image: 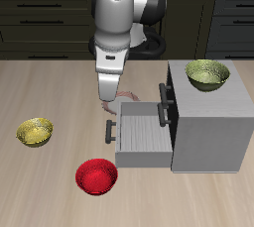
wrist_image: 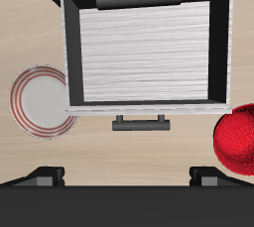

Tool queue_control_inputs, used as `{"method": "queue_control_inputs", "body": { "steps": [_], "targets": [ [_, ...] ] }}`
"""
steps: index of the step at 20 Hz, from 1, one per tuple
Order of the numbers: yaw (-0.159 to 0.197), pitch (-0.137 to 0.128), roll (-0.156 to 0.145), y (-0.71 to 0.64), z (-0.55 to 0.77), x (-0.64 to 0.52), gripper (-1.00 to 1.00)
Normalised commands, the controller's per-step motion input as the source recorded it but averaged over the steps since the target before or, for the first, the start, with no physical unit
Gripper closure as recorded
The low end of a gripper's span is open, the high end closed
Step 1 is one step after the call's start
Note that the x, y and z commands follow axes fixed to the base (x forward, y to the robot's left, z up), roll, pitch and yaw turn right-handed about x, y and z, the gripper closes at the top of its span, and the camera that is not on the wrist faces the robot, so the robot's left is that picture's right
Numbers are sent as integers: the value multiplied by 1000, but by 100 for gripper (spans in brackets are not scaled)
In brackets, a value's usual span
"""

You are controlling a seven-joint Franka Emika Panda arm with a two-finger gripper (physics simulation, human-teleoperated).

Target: Close the bottom drawer of the white cabinet

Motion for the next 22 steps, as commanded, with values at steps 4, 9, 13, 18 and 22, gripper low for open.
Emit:
{"method": "queue_control_inputs", "body": {
  "steps": [4, 9, 13, 18, 22],
  "targets": [
    [31, 5, -20, -89, -133, -41, -100],
    [-16, 15, -7, -98, -203, 53, -100],
    [-8, 33, 10, -4, -330, 70, -100],
    [-1, 22, 15, -8, -300, 65, -100],
    [-18, 25, 6, -44, -333, 52, -100]
  ]
}}
